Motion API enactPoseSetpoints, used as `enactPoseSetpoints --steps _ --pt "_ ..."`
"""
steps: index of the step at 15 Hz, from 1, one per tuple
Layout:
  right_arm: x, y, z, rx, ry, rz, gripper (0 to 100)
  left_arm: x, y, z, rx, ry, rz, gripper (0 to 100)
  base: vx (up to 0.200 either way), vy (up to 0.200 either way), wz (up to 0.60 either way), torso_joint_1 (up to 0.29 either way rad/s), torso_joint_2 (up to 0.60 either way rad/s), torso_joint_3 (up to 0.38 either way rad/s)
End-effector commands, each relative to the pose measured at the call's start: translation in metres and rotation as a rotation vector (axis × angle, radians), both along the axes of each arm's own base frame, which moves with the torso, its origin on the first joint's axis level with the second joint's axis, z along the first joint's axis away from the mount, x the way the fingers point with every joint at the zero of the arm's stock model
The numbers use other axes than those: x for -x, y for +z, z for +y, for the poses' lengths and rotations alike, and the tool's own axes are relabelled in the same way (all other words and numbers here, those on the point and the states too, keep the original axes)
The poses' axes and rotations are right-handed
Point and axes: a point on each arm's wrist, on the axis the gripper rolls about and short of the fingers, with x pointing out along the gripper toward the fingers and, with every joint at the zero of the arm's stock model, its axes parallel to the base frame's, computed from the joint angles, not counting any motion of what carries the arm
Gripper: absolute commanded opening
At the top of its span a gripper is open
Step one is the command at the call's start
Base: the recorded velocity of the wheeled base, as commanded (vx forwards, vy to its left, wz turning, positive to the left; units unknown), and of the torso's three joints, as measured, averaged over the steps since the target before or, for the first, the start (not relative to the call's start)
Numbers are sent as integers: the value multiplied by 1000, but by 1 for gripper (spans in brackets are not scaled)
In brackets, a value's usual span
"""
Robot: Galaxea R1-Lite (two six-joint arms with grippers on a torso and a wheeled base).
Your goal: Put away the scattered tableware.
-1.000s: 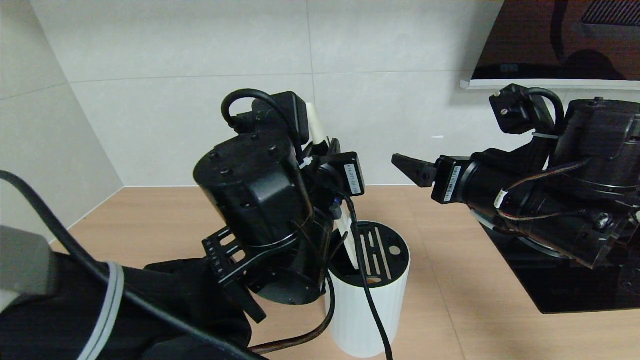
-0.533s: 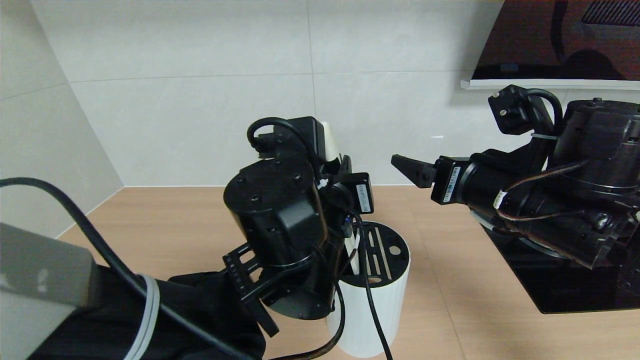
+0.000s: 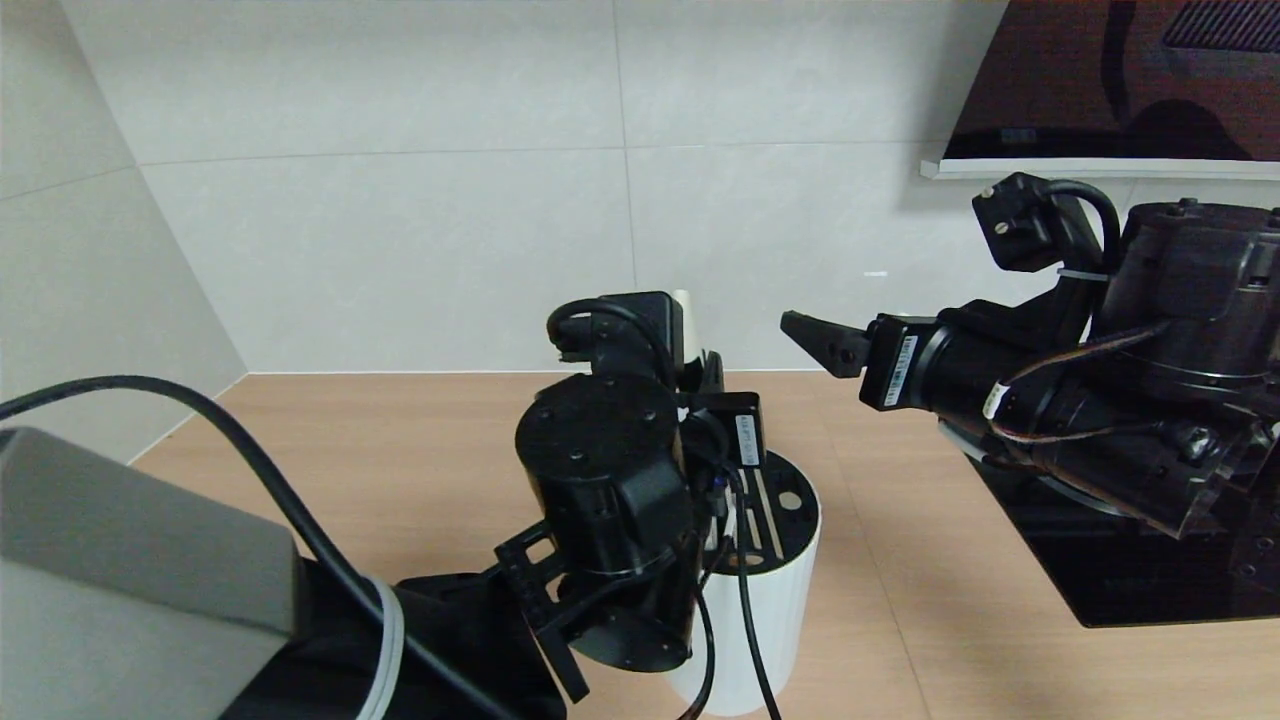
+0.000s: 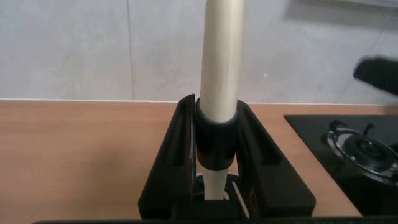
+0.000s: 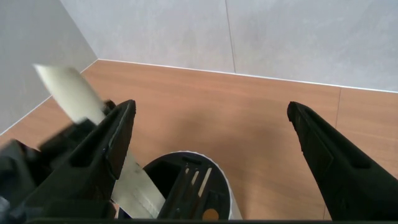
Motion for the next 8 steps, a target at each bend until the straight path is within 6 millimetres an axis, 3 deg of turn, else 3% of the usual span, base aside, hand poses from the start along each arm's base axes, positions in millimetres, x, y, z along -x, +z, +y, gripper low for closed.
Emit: enactPoseSetpoints --steps 1,8 --pt "0 0 0 -1 -1 -1 100 -3 -15 -6 -25 -3 20 0 0 0 0 0 0 0" --pt "0 -1 0 1 1 2 100 -3 -34 -7 -75 -3 56 0 0 0 0 0 0 0"
